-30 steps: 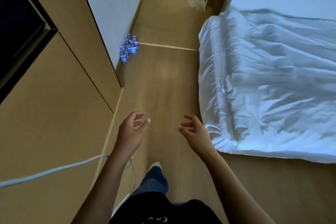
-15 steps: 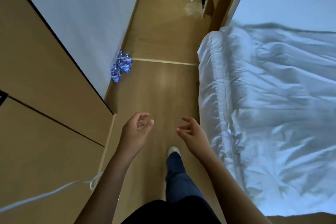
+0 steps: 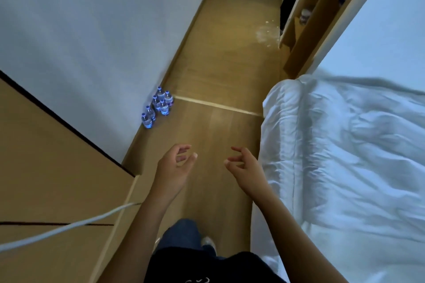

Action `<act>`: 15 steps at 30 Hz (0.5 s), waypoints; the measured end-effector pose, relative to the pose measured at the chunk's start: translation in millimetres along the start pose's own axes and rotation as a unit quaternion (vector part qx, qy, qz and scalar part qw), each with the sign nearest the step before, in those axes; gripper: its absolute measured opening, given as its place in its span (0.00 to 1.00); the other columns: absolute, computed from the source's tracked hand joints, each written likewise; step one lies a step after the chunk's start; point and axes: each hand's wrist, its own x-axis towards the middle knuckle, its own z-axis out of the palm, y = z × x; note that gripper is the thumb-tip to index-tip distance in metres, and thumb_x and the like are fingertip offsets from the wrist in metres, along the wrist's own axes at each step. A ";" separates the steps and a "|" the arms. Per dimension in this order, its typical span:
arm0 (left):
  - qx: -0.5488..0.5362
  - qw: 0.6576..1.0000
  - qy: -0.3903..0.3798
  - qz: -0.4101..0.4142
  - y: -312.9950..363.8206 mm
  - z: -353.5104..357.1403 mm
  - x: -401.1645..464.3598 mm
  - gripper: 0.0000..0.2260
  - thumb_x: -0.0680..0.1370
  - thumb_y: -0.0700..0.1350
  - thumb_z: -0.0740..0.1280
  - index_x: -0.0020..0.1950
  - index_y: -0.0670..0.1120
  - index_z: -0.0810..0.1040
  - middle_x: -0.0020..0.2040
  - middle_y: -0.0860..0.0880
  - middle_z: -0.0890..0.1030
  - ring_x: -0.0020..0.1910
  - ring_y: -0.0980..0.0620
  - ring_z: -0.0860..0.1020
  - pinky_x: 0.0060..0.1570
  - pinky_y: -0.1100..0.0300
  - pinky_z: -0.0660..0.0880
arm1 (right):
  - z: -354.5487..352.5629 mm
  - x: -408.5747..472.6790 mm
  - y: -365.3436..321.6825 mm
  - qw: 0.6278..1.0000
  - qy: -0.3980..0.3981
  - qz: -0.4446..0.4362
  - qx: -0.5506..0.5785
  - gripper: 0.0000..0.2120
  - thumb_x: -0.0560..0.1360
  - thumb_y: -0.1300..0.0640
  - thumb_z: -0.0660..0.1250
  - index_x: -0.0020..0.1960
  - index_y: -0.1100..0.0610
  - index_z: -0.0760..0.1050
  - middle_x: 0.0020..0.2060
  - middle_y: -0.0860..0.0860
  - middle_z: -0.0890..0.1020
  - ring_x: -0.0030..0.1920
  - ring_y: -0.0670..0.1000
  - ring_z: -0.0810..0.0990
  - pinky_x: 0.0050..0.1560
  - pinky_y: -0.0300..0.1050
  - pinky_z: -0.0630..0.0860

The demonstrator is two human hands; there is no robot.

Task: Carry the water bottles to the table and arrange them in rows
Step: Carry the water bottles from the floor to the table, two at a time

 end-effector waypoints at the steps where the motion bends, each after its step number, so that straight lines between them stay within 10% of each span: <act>1: -0.004 1.000 0.002 -0.002 3.9 2.8 15.0 0.08 0.78 0.47 0.69 0.56 0.56 0.75 0.55 0.59 0.77 0.54 0.61 0.76 0.45 0.69 0.70 | -3.5 16.0 -3.5 1.000 -0.003 -0.002 -0.003 0.21 0.78 0.50 0.68 0.70 0.47 0.69 0.49 0.41 0.78 0.46 0.40 0.79 0.34 0.25 0.73; 15: -0.008 1.000 -0.013 0.017 88.0 37.3 295.1 0.10 0.78 0.44 0.69 0.59 0.49 0.76 0.57 0.55 0.78 0.54 0.56 0.77 0.46 0.64 0.72 | -48.7 277.3 -82.6 1.000 0.016 -0.005 -0.006 0.22 0.78 0.50 0.69 0.70 0.47 0.69 0.49 0.39 0.78 0.46 0.40 0.80 0.35 0.27 0.73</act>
